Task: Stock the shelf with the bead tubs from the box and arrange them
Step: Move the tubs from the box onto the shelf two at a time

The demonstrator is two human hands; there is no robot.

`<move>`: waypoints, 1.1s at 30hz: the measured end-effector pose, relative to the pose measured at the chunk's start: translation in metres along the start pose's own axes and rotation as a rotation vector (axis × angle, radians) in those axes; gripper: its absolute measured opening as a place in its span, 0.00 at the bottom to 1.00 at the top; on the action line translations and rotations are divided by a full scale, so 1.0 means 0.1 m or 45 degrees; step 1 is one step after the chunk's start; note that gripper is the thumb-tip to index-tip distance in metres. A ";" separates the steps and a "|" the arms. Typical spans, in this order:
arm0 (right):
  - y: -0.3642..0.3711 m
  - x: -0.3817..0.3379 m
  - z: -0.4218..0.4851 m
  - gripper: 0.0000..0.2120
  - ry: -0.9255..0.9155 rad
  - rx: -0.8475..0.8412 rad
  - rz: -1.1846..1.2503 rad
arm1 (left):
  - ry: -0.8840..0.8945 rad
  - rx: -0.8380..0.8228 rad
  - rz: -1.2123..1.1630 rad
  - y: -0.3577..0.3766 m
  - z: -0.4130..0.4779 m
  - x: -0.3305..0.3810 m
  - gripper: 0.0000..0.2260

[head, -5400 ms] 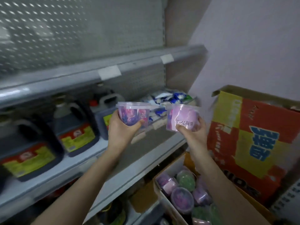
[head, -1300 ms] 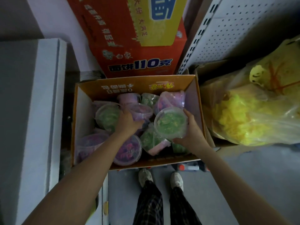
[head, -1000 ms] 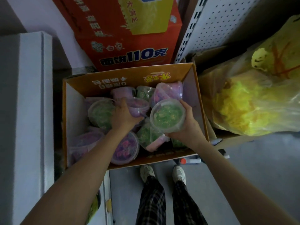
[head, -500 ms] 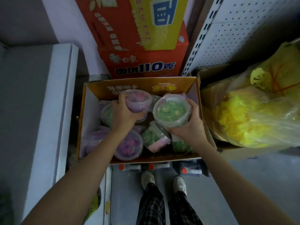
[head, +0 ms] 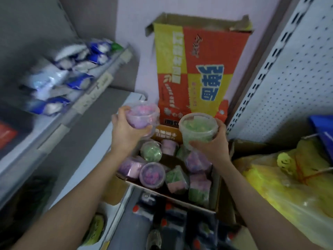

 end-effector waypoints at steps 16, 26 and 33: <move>0.64 -2.43 -0.19 0.44 -0.475 -0.520 0.371 | 0.097 0.787 0.122 -2.62 -0.66 1.02 0.33; 1.44 -3.84 -1.14 0.44 -0.798 -0.825 0.502 | 0.092 1.203 0.274 -4.19 -1.37 1.09 0.36; 1.96 -4.66 -1.90 0.49 -0.945 -0.962 0.509 | 0.051 1.378 0.409 -5.01 -1.73 0.99 0.37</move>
Point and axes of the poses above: each hand's wrist, its own z-axis towards the middle knuckle, its own y-axis out of the palm, x = y × z, the point moved 3 cm from there along z, towards the middle knuckle, and after that the axes turned 2 degrees about z, right-handed, at the moved point
